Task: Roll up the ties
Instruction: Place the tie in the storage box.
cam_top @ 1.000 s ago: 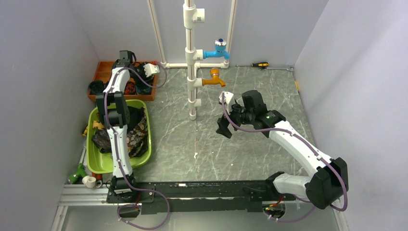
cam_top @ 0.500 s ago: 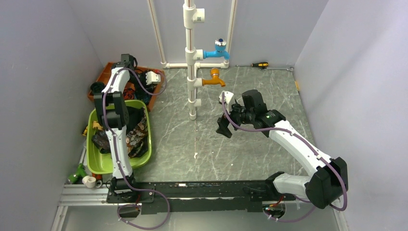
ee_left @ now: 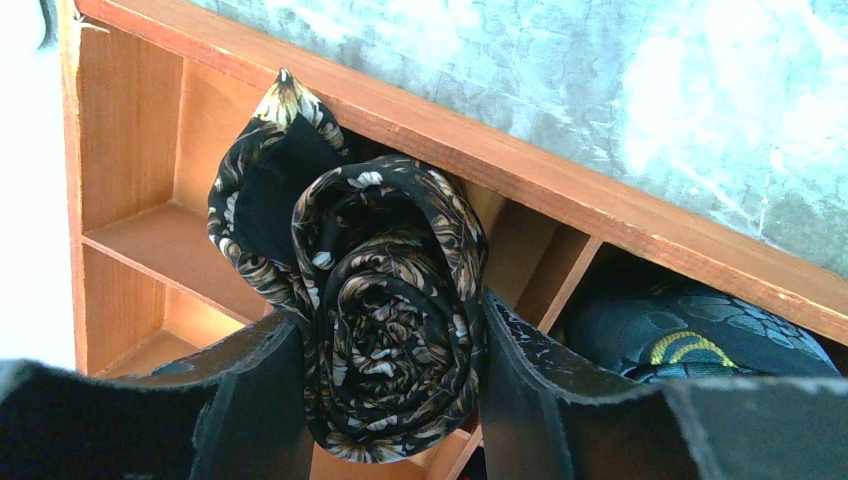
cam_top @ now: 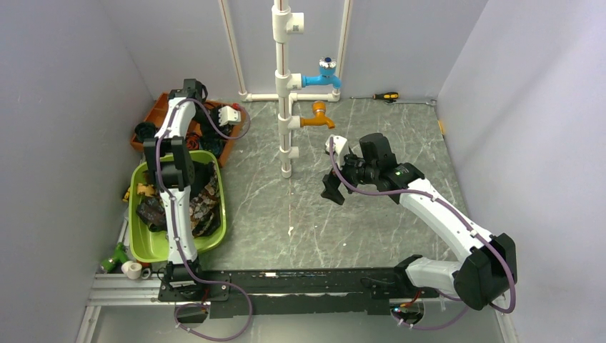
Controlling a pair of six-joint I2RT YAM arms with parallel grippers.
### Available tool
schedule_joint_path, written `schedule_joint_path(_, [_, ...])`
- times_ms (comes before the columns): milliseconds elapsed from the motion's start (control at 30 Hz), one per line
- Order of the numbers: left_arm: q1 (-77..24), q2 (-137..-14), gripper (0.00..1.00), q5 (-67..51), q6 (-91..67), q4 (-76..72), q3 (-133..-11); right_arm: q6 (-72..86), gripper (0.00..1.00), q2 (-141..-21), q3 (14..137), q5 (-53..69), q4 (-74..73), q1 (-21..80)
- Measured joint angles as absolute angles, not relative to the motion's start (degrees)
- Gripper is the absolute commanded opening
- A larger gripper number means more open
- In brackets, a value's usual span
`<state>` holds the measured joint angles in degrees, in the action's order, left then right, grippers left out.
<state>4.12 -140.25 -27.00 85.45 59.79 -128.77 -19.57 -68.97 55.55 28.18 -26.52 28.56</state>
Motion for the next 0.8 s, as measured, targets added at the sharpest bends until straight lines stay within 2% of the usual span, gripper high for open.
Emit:
schedule_joint_path(67, [4.1, -140.5, 0.16, -26.9, 85.4, 60.2, -129.3, -19.6, 0.98, -69.0, 55.5, 28.2, -26.5, 28.6])
schedule_joint_path(100, [4.1, -140.5, 0.27, -26.8, 85.4, 60.2, -129.3, -19.6, 0.98, -69.0, 55.5, 28.2, -26.5, 28.6])
schedule_joint_path(133, [4.0, -140.5, 0.33, -26.7, 85.2, 60.2, -129.3, -19.6, 0.98, -69.0, 55.5, 28.2, -26.5, 28.6])
schedule_joint_path(267, [4.0, -139.6, 0.51, -26.6, 84.2, 58.1, -127.2, -19.6, 0.98, -69.0, 55.6, 28.2, -26.5, 28.6])
schedule_joint_path(367, [4.0, -138.1, 0.70, -26.6, 83.3, 55.2, -124.4, -19.6, 0.98, -69.0, 55.6, 28.2, -26.6, 28.6])
schedule_joint_path(400, [4.1, -137.9, 0.74, -26.6, 83.0, 54.6, -124.3, -19.6, 0.98, -69.0, 55.7, 28.2, -26.6, 28.6])
schedule_joint_path(767, [4.6, -137.8, 0.83, -27.7, 79.4, 52.1, -124.7, -19.6, 0.98, -69.4, 56.6, 28.6, -26.9, 28.5])
schedule_joint_path(800, [4.7, -137.8, 0.87, -27.8, 79.3, 52.0, -124.7, -19.6, 0.98, -69.4, 56.6, 28.6, -26.9, 28.5])
